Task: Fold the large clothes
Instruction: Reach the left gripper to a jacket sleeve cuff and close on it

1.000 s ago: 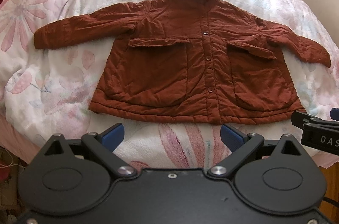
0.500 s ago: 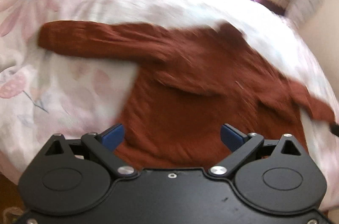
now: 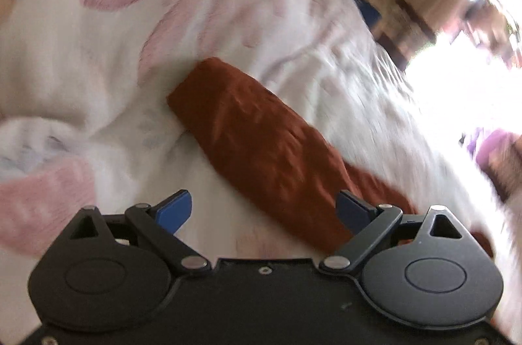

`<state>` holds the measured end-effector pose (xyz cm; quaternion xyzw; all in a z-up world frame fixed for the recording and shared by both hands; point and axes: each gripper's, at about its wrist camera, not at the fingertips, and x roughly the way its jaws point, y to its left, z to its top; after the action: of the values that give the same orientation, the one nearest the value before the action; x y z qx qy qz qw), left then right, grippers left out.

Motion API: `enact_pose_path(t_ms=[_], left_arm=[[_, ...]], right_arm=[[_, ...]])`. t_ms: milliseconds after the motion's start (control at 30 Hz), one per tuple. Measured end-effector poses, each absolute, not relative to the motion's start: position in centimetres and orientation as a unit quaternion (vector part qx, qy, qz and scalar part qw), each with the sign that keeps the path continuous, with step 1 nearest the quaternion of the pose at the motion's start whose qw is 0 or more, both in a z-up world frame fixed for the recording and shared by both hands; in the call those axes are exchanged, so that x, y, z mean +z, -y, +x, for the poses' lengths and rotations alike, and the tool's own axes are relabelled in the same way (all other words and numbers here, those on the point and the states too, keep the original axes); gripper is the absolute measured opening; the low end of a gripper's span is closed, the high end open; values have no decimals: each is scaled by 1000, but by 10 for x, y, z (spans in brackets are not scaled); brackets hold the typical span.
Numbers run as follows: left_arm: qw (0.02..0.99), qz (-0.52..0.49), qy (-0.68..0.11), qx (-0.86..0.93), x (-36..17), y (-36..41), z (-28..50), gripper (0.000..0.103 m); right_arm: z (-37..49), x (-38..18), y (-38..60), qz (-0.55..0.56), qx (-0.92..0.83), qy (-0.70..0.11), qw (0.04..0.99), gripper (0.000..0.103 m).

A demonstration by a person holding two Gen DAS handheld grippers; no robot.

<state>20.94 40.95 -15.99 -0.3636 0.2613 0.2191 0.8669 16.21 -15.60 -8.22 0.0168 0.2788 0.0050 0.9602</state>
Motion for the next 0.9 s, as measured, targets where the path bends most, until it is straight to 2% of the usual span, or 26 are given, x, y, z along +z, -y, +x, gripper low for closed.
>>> enact_pose_path(t_ms=[300,567,633,700,833,900], left_arm=[[794,-509,-177,283,-224,-492,245,94],[789,-534,-142,268,-243,-510,263,92],[788,-538,-137,267,-245,-512,268,81],[783,-542,-142,270,-253,-513,271,29],[776,-555,-141,266,-253,-513,264,28],[782,-546,-140,264,-246,-510,263,17]], right_arm=[[179,-108,136,-15,2,-329,944,103],[193,-127,123,-19,-2,-361,932,103],[193,-128,120,-18,1,-363,931,103],[193,-128,116,-27,5,-364,931,103],[194,-125,114,-34,9,-361,932,103],[194,-123,116,-31,11,-362,932,103]])
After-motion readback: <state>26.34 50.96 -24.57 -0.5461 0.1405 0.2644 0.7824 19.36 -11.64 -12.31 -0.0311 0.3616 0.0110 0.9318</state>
